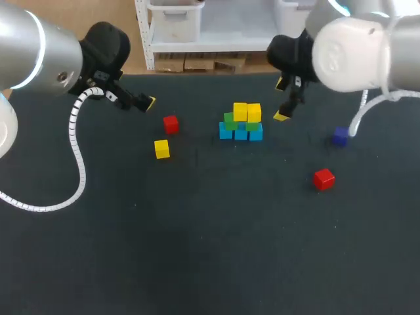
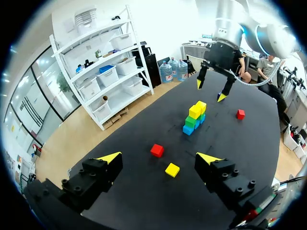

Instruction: Place the blue cubes, place green cubes on the blue cubes, place the yellow cubes on the green cubes, then place the red cubes on the yellow cubes, and place purple cube on the red cubes.

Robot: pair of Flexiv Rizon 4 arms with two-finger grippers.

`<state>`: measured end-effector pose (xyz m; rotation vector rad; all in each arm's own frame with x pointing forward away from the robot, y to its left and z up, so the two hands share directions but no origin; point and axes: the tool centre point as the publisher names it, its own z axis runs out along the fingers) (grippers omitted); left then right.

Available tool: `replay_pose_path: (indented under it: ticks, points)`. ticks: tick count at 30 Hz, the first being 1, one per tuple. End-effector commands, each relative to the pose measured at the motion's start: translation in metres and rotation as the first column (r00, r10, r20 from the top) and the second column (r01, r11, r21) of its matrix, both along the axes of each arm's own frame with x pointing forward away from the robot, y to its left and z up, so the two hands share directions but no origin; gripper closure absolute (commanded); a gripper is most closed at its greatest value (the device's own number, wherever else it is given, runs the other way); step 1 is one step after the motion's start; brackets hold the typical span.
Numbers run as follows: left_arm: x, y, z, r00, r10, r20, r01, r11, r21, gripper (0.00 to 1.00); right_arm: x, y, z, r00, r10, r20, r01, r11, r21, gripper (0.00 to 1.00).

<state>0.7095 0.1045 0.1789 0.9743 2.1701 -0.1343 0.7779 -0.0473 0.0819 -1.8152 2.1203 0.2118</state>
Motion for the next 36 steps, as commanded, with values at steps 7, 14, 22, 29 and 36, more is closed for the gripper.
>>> replay_pose_path:
  ticks: [7,14,22,29,36]
  points:
    - [0.001,0.000,0.000,1.000,-0.002,0.000,0.002,1.000,-0.001,0.00,-0.002,-0.030,0.028,0.992,-0.067,0.105,0.068,0.998,-0.001,0.00]
    - [0.001,0.000,0.000,1.000,-0.002,0.000,0.002,1.000,-0.001,0.00,0.004,-0.053,0.038,0.977,-0.164,0.137,0.153,0.984,0.086,0.00]
    - [0.001,0.000,0.000,1.000,-0.002,0.000,0.002,1.000,-0.001,0.00,0.008,-0.076,0.039,0.945,-0.282,0.164,0.245,0.946,0.212,0.00]
    - [0.001,0.000,0.000,1.000,-0.002,0.000,0.002,1.000,-0.001,0.00,0.006,-0.098,0.046,0.923,-0.336,0.189,0.287,0.926,0.245,0.00]
    - [0.001,0.000,0.000,1.000,-0.002,0.000,0.002,1.000,-0.001,0.00,0.002,-0.119,0.052,0.893,-0.398,0.209,0.341,0.903,0.262,0.00]
